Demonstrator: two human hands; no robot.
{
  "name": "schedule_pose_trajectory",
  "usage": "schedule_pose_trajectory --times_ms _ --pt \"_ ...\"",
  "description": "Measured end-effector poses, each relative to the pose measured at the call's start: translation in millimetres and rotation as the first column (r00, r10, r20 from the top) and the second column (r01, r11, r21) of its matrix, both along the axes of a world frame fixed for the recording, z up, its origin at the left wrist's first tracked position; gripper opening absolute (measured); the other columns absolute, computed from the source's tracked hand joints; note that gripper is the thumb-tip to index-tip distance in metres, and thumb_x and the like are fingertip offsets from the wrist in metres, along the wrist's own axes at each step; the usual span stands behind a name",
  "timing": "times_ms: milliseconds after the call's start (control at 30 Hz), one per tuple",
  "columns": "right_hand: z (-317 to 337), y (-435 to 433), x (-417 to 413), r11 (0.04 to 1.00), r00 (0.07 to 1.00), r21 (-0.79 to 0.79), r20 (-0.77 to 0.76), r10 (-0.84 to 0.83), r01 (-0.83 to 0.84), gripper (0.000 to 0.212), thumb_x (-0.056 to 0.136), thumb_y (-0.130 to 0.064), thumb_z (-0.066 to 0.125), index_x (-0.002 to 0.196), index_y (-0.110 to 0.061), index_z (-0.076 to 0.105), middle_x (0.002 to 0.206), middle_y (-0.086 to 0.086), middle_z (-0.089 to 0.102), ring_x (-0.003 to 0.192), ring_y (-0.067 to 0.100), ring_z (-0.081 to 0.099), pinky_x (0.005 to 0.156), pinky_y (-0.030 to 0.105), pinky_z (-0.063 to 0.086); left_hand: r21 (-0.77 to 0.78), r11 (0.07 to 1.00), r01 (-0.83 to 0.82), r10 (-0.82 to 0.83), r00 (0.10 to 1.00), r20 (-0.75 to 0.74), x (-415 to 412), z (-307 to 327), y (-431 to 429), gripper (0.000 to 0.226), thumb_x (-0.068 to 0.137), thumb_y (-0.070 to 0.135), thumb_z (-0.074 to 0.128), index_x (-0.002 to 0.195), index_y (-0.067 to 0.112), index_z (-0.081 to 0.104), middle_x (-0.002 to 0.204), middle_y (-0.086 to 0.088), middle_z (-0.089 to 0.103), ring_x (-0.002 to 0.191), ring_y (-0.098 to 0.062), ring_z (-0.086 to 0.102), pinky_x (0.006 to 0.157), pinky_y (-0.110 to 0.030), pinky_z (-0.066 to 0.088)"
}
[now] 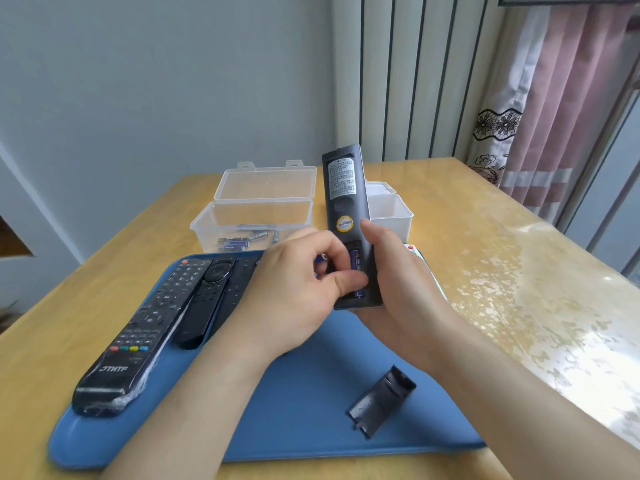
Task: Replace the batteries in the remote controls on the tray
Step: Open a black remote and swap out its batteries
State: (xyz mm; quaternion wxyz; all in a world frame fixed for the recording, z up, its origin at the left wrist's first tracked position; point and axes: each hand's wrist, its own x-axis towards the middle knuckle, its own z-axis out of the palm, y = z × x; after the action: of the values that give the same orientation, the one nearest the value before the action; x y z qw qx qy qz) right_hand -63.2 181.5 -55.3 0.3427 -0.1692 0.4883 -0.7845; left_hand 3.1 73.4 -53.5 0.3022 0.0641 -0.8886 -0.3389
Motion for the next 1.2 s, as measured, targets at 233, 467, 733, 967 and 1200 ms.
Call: schedule_pose_trajectory --times_ms 233,467,733,967,1200 --pt "7.0 11.4 -8.3 0.964 0.969 -0.099 0.001 0.248 -0.246 0.028 0.096 -0.006 0.046 0.117 0.004 0.06 0.099 0.021 0.067 0.085 0.028 0.067 0.077 0.041 0.059 0.392 0.92 0.032 0.005 0.996 -0.093 -1.2 0.9 4.2 0.011 0.087 0.01 0.069 0.083 0.019 0.064 0.064 0.002 0.047 0.06 -0.012 0.043 0.057 -0.023 0.041" --pt "1.9 15.6 -17.3 0.973 0.972 -0.053 -0.082 0.219 -0.224 0.035 0.095 0.013 0.036 0.123 0.004 0.054 0.102 0.022 0.07 0.091 0.036 0.071 0.082 0.051 0.059 0.871 0.469 0.146 -0.105 0.988 -0.109 1.5 6.5 -7.3 0.026 0.097 0.006 0.041 0.106 0.007 0.065 0.069 -0.004 0.054 0.057 -0.011 0.037 0.047 -0.023 0.022" --pt "2.3 16.4 -20.4 0.98 0.984 -0.085 -0.003 0.179 -0.178 0.033 0.091 0.008 0.035 0.113 0.004 0.059 0.101 0.022 0.07 0.083 0.031 0.071 0.073 0.046 0.06 0.938 0.302 0.172 -0.169 0.978 -0.125 7.2 11.4 -16.8 0.027 0.089 -0.01 0.033 0.094 0.009 0.051 0.068 -0.008 0.053 0.053 -0.013 0.042 0.041 -0.018 0.027" --pt "0.7 16.1 -20.5 0.979 0.977 -0.05 -0.094 0.193 -0.199 0.041 0.089 0.017 0.041 0.12 -0.004 0.059 0.094 0.014 0.069 0.085 0.021 0.069 0.075 0.042 0.06 0.866 0.399 0.301 -0.225 0.948 -0.226 7.8 14.8 -13.1 0.026 0.097 -0.009 0.034 0.097 0.01 0.052 0.089 -0.012 0.069 0.074 -0.02 0.066 0.063 -0.026 0.056" --pt "1.5 14.4 -17.2 0.968 0.974 -0.105 -0.018 0.225 -0.226 0.039 0.089 0.006 0.042 0.117 -0.011 0.063 0.094 0.01 0.068 0.087 0.024 0.068 0.073 0.044 0.058 0.814 0.477 0.331 -0.176 0.944 -0.28 5.7 13.4 -3.5 0.008 0.092 0.017 0.052 0.1 0.017 0.053 0.097 -0.009 0.075 0.083 -0.02 0.07 0.065 -0.022 0.053"
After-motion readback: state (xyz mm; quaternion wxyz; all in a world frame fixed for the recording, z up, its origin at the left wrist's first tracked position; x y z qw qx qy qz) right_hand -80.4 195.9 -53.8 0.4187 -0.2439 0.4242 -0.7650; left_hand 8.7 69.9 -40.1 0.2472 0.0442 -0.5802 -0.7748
